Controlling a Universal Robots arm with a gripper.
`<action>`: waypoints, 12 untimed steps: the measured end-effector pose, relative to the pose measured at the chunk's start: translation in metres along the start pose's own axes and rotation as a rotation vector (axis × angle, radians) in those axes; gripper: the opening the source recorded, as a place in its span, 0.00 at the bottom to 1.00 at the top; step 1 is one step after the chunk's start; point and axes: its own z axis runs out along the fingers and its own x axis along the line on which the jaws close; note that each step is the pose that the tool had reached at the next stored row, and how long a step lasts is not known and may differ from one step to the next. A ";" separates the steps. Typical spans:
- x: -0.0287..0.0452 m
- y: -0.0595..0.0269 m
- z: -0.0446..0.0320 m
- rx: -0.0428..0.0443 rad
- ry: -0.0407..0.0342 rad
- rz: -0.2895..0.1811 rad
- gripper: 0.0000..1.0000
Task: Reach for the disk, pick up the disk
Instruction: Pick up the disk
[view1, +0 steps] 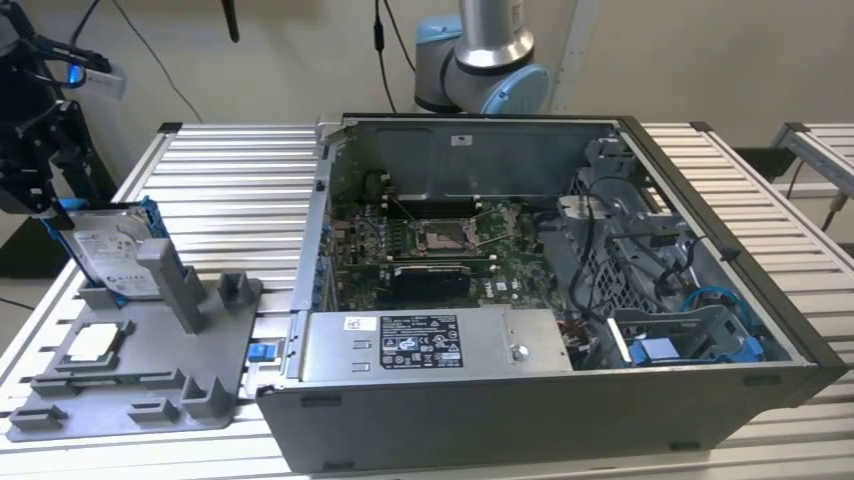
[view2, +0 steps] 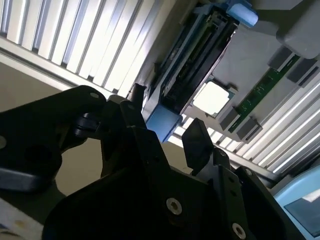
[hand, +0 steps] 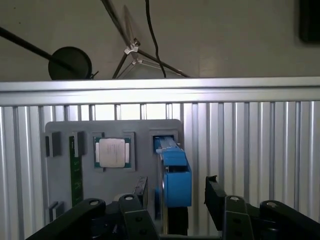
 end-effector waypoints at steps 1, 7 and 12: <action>0.0000 0.0000 0.0006 0.0000 0.0000 0.000 1.00; 0.0000 0.0000 0.0011 -0.0001 0.0001 0.000 1.00; 0.0001 -0.0002 0.0053 0.0000 0.0000 0.000 1.00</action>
